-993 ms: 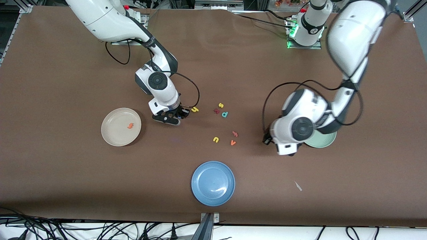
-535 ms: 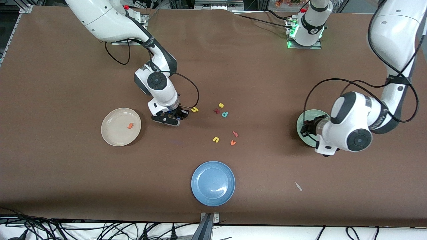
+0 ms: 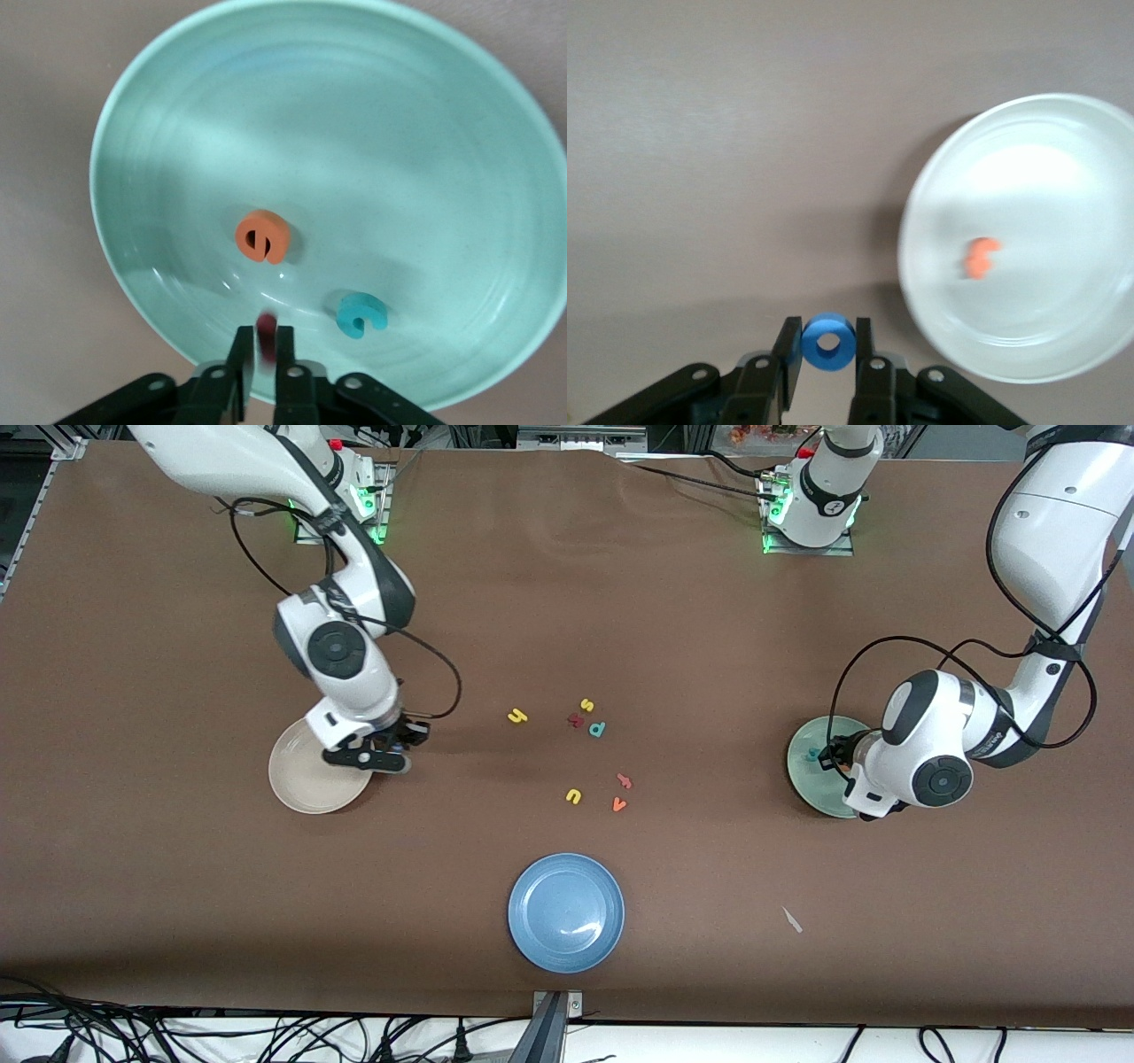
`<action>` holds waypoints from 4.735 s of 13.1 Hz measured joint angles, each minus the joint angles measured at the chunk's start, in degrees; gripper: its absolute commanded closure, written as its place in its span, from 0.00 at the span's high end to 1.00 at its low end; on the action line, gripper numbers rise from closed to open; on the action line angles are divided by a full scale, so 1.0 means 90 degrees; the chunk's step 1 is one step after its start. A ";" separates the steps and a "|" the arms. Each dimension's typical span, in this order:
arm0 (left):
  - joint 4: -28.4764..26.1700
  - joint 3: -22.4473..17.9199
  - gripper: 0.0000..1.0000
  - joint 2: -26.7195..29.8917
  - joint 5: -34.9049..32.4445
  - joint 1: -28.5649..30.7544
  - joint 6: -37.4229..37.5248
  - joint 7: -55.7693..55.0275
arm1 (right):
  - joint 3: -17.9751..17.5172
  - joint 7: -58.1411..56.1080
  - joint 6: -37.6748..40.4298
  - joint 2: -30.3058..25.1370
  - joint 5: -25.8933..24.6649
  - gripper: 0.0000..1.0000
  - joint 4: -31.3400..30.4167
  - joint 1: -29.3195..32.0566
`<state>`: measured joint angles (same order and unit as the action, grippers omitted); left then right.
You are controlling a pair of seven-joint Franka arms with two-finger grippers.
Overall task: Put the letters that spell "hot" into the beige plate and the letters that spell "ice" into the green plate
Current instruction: 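Drop the pink i on the green plate while the right drops o, then retract the left gripper to rest while the right reaches yellow letter, then lower the right gripper and grasp the yellow letter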
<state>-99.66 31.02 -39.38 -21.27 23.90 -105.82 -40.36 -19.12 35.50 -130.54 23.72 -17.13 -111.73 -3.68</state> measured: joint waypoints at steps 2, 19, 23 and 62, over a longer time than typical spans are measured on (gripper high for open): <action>0.0178 0.0039 0.99 0.0291 0.0100 0.0056 0.0159 0.0417 | 0.0013 -0.1005 0.0377 -0.0270 0.0177 0.26 -0.0020 0.0377; 0.3582 -0.2063 1.00 0.2133 0.2333 -0.1937 0.3124 0.3021 | -0.0118 -0.1518 0.0432 -0.0479 0.0448 0.63 -0.0365 0.1031; 0.3391 -0.2901 1.00 0.2359 0.2744 -0.2085 0.2689 0.3594 | -0.0709 0.0060 -0.0067 -0.0260 0.0477 0.63 -0.0382 0.0862; 0.2949 -0.2928 1.00 0.2364 0.2848 -0.1753 0.2015 0.4043 | -0.0723 0.6288 -0.1440 0.1828 -0.1549 0.62 0.0565 -0.1554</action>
<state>-73.12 4.67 -18.10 4.36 8.13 -87.68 -3.97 -25.63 92.09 -143.50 40.18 -31.07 -106.64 -17.66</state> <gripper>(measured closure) 0.000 0.366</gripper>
